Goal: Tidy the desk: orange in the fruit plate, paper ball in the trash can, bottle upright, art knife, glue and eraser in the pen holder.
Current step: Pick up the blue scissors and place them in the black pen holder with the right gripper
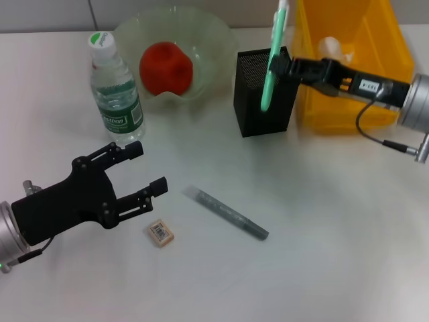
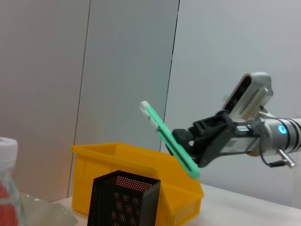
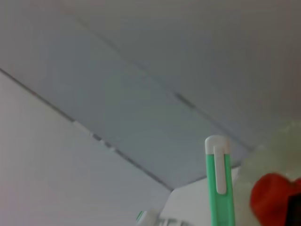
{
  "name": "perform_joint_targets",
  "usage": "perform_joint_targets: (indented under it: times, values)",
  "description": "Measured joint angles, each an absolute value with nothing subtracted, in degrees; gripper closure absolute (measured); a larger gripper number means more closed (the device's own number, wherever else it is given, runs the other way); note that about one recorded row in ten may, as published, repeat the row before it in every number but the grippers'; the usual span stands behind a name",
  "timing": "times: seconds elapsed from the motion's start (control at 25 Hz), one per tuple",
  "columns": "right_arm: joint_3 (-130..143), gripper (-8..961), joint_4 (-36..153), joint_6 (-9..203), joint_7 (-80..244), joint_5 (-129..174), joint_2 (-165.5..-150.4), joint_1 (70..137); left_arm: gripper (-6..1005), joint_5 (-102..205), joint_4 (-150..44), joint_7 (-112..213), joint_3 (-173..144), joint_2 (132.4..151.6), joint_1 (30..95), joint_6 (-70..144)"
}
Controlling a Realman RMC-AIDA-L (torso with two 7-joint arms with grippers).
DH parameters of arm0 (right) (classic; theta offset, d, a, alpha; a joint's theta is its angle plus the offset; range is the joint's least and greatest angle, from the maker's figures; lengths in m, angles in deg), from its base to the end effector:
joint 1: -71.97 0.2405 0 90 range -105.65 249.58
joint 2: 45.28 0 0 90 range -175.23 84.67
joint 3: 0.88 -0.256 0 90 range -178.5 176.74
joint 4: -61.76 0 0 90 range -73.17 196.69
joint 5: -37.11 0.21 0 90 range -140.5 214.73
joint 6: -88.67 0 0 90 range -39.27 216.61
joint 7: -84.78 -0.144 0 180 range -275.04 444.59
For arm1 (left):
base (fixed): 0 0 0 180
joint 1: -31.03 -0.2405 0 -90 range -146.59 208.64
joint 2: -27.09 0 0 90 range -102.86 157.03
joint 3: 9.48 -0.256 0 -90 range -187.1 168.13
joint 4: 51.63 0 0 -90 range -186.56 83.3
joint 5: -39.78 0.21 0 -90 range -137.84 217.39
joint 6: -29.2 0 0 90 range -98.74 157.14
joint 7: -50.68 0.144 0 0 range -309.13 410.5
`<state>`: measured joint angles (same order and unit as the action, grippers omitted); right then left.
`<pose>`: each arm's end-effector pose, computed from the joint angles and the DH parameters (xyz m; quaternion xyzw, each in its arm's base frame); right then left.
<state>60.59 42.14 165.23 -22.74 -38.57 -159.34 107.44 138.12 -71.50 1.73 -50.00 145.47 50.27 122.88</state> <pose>0.2349 0.3703 -0.0116 -0.7664 0.5024 0.3950 0.0648 -0.3045 0.2542 -0.0230 -0.8978 -0.1621 -0.3521 0.2089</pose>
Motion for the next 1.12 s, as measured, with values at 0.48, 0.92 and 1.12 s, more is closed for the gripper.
perform_joint_targets:
  times: [0.48, 0.92, 1.12]
  values:
    - [58.27, 733, 41.94, 157.67, -23.02, -38.48, -158.58, 108.91, 200, 138.06, -71.5, 1.73, -49.83, 145.47, 50.1, 123.48]
    - [55.79, 728, 41.49, 154.0, -22.51, -38.39, -159.33, 109.63, 201, 138.03, -71.5, 1.75, -49.82, 145.47, 50.1, 123.6]
    - [55.73, 726, 41.29, 152.8, -21.88, -38.38, -160.17, 110.2, 201, 138.03, -71.5, 1.8, -49.82, 145.47, 50.1, 123.66]
